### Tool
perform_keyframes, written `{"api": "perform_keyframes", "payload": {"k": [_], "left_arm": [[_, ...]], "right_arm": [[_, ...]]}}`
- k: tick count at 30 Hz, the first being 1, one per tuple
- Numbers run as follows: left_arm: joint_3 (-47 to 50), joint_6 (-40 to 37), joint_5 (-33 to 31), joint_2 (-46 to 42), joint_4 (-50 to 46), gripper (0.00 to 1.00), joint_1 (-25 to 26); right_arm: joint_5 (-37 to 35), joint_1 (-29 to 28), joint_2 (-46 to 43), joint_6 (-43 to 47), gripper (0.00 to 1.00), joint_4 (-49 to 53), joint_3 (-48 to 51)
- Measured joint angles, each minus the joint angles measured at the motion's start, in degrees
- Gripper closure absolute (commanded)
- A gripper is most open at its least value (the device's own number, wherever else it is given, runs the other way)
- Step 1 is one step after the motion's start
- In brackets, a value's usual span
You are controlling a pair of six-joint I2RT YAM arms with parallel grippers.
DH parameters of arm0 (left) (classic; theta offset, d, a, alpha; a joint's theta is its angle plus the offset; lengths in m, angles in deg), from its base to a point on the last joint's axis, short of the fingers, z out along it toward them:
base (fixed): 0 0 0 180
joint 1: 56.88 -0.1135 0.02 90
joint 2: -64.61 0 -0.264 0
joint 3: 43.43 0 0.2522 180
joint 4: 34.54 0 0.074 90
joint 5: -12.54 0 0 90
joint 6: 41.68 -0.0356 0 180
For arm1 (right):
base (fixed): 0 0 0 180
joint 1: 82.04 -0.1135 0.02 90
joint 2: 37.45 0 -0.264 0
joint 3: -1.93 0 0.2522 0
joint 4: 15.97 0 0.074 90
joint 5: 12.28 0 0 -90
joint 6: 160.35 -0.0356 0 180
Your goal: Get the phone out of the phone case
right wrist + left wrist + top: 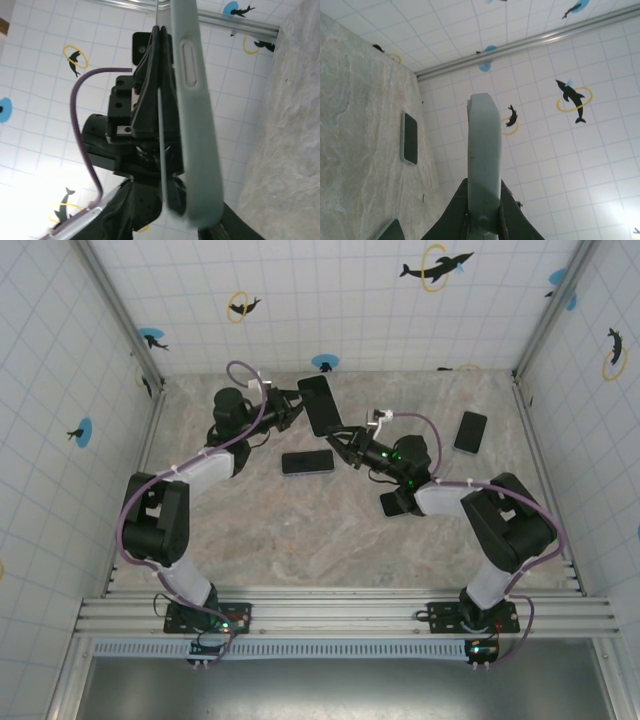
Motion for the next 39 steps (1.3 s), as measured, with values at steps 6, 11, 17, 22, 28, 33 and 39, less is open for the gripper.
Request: {"api": "perform_keyframes", "payload": {"k": [6, 11, 17, 22, 28, 33, 39], "left_arm": [[1.22, 0.20, -6.45, -1.68, 0.24, 0.99, 1.01], [2.99, 0.92, -10.47, -2.54, 2.16, 0.99, 2.49], [3.91, 1.70, -13.77, -2.71, 4.20, 0.99, 3.78], [4.90, 2.43, -14.62, -2.95, 5.31, 0.99, 4.11], [5.60, 3.21, -14.78, -3.02, 6.62, 0.99, 4.81], [5.60, 3.98, -14.80, -3.02, 7.06, 0.99, 4.83], [5.90, 4.74, -14.88, -3.02, 8.09, 0.99, 4.83]], "right_arm": [[-5.70, -3.08, -3.78, 6.14, 0.58, 1.33, 2.89], [-11.37, -5.68, -5.46, 10.45, 0.61, 1.97, 3.61], [-14.73, -6.45, -4.74, 11.76, 0.72, 1.49, 3.61], [-16.02, -6.82, -3.10, 11.78, 0.73, 1.18, 3.61], [-16.57, -6.80, -2.12, 11.45, 0.79, 0.42, 3.34], [-16.55, -6.73, -1.57, 11.15, 0.80, -0.66, 2.47], [-15.89, -6.54, -0.35, 9.57, 0.91, -2.51, 1.77]]}}
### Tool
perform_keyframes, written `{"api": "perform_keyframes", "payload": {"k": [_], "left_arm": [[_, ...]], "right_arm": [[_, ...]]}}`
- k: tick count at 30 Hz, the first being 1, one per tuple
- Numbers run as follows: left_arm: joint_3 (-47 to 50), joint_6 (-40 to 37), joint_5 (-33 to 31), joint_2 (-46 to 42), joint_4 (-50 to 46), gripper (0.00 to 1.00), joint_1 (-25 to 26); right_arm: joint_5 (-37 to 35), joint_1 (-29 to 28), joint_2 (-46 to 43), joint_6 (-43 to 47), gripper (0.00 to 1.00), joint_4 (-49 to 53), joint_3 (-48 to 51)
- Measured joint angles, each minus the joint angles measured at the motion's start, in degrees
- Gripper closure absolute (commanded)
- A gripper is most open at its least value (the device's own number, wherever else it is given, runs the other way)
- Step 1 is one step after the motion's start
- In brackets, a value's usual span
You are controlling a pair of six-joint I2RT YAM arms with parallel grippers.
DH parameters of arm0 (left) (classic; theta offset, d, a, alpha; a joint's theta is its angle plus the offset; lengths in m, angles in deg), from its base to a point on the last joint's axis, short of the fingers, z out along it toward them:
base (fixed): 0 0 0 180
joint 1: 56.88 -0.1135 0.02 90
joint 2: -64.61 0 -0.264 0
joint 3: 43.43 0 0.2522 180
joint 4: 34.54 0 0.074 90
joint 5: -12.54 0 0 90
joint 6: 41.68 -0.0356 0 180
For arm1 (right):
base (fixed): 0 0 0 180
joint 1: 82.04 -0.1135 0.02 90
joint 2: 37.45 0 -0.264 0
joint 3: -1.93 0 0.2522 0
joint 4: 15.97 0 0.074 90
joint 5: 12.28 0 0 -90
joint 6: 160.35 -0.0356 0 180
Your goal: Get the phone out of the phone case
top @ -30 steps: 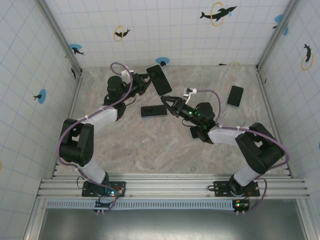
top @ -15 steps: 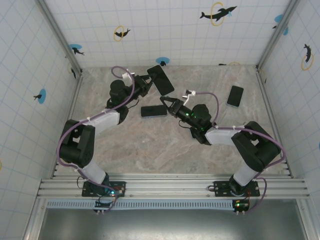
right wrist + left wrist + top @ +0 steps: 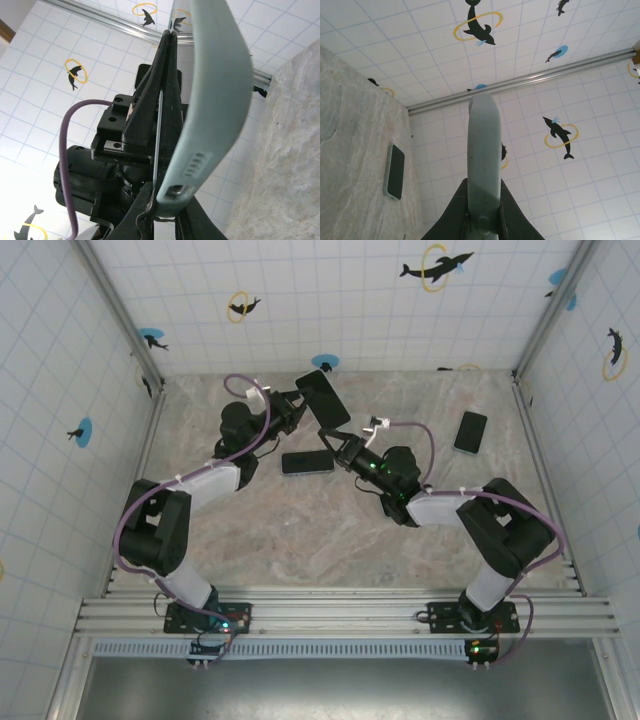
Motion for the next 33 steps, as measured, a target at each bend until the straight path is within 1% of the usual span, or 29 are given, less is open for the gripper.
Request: {"api": "perform_keyframes", "payload": {"k": [3, 6, 9, 14, 17, 21, 25, 29, 33], "left_arm": [[0.07, 0.72, 0.00, -0.02, 0.33, 0.99, 0.00], [0.09, 1.55, 0.07, -0.02, 0.31, 0.99, 0.00], [0.09, 3.17, 0.22, -0.02, 0.33, 1.00, 0.00], [0.13, 6.69, 1.07, -0.04, 1.25, 1.00, 0.00], [0.13, 8.66, 1.70, -0.35, 1.62, 0.99, 0.00], [0.37, 10.95, 2.23, -0.61, 1.73, 0.99, -0.04], [0.39, 12.37, 2.51, -0.70, 1.70, 0.99, -0.17], [0.42, 12.55, 2.56, -0.79, 1.05, 0.99, -0.17], [0.61, 11.93, 2.54, -1.68, -0.52, 0.99, -0.22]], "right_arm": [[0.26, 0.02, 0.02, -0.24, 0.97, -0.28, 0.00], [0.44, 0.11, 0.00, 0.50, 1.00, -0.28, 0.00], [0.61, 0.17, -0.07, 3.52, 1.00, -0.17, 0.00], [0.70, 0.09, -2.01, 15.26, 1.00, 2.29, 0.00], [1.29, 0.13, -2.95, 20.63, 1.00, 3.04, 0.00], [2.82, 0.44, -3.26, 25.27, 1.00, 3.39, 0.00], [3.02, 0.66, -3.43, 30.73, 1.00, 6.16, 0.00], [3.34, 0.98, -3.61, 33.62, 1.00, 7.34, 0.02], [4.63, 1.38, -3.63, 33.66, 1.00, 7.41, 0.02]]}}
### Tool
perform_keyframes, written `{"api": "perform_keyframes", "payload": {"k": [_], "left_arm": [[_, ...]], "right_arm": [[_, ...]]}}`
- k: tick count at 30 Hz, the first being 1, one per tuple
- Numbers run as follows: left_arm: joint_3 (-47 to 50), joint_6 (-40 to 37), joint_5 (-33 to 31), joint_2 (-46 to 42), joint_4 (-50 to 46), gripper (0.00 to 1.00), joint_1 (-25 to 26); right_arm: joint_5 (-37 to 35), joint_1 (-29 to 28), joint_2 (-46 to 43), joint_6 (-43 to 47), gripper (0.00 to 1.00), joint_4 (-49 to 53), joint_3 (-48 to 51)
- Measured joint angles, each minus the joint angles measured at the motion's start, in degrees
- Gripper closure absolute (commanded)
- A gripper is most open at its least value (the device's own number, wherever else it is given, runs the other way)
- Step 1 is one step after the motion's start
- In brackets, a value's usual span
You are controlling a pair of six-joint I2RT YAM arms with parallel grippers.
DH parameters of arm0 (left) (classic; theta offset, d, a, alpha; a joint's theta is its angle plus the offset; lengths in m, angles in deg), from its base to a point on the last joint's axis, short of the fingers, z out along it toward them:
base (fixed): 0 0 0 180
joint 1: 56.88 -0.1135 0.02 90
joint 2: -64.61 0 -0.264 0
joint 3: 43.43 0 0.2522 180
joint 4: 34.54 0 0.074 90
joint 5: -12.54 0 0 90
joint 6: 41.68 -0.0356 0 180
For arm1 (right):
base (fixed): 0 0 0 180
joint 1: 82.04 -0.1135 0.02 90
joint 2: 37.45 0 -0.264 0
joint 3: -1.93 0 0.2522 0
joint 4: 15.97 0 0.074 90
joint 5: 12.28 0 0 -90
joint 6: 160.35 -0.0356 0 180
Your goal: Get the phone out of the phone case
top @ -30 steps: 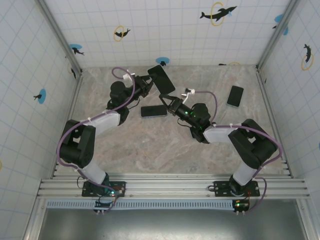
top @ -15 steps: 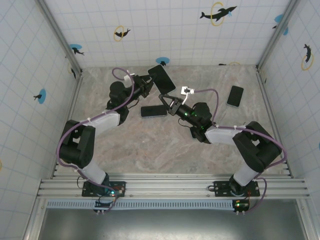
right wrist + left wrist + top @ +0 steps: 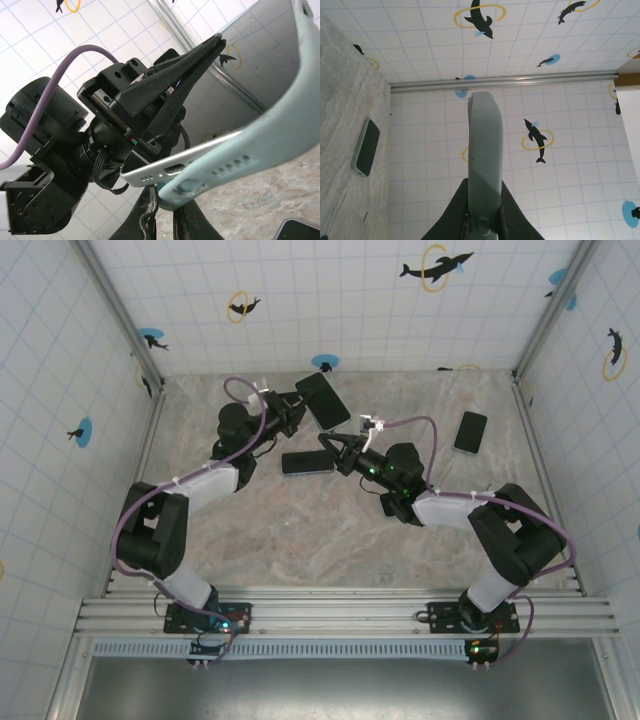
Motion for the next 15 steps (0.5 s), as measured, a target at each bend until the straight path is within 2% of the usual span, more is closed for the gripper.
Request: {"api": "perform_keyframes", "payload": {"k": [1, 7, 15], "left_arm": [[0.00, -0.81, 0.09, -0.35, -0.61, 0.99, -0.04], [-0.39, -8.68, 0.85, -2.97, -7.04, 1.00, -0.28], [-7.19, -21.40, 7.80, -3.28, -18.01, 1.00, -2.49]], "right_arm": [[0.44, 0.09, 0.00, -0.48, 1.00, -0.15, 0.00], [5.46, 1.53, -0.04, -5.09, 0.82, -0.31, 0.00], [8.81, 5.49, -3.91, -6.01, 0.68, 3.63, 1.09]]}}
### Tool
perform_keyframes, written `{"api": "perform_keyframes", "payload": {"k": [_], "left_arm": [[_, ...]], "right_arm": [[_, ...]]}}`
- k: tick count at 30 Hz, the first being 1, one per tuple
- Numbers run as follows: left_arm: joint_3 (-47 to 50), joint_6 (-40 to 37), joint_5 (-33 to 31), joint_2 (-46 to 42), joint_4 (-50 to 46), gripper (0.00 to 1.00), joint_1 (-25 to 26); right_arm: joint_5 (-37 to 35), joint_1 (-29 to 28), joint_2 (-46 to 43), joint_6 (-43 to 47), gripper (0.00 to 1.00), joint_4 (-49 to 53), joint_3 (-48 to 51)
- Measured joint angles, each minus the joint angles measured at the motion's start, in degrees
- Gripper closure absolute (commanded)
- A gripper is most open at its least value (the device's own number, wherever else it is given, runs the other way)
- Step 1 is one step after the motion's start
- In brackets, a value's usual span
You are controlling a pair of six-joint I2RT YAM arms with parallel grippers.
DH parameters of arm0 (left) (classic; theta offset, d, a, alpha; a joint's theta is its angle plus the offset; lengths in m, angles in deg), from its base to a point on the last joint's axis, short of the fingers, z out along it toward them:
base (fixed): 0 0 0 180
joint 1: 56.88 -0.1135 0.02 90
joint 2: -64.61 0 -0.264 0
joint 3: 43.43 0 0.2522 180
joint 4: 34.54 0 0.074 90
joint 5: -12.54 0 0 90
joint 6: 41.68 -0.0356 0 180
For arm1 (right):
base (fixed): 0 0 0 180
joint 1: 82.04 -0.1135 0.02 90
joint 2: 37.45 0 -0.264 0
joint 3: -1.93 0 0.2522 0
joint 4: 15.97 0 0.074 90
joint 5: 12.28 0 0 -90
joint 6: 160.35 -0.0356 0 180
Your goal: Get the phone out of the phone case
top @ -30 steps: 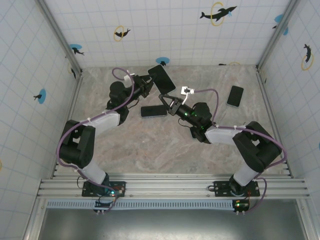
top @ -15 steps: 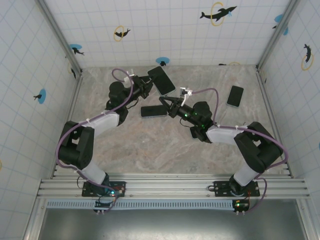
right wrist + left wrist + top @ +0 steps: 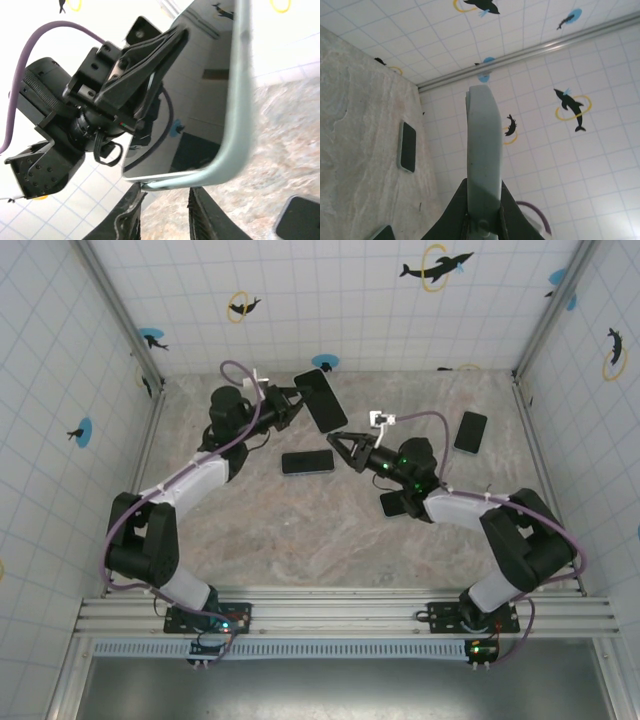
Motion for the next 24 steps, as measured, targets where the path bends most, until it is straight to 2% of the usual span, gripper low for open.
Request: {"api": "perform_keyframes", "payload": {"k": [6, 10, 14, 18, 24], "left_arm": [[-3.74, -10.95, 6.10, 0.00, -8.07, 1.00, -2.58], [-4.81, -19.21, 10.54, 0.00, -11.87, 1.00, -3.80], [-5.60, -26.23, 15.06, 0.00, -13.53, 1.00, -4.11], [-5.73, -29.40, 19.21, 0.00, -13.29, 1.00, -4.44], [-5.73, -34.25, 23.71, -0.07, -12.46, 0.98, -4.44]], "right_arm": [[4.52, 3.93, -3.58, 3.23, 0.52, 4.39, 0.33], [10.16, 5.95, -5.62, 9.88, 0.45, 9.88, 0.13], [15.23, 7.13, -5.68, 17.09, 0.43, 16.70, -1.64], [20.85, 7.52, -4.46, 21.70, 0.44, 19.15, -4.42], [30.42, 7.45, 0.35, 28.68, 0.50, 21.14, -8.09]]}}
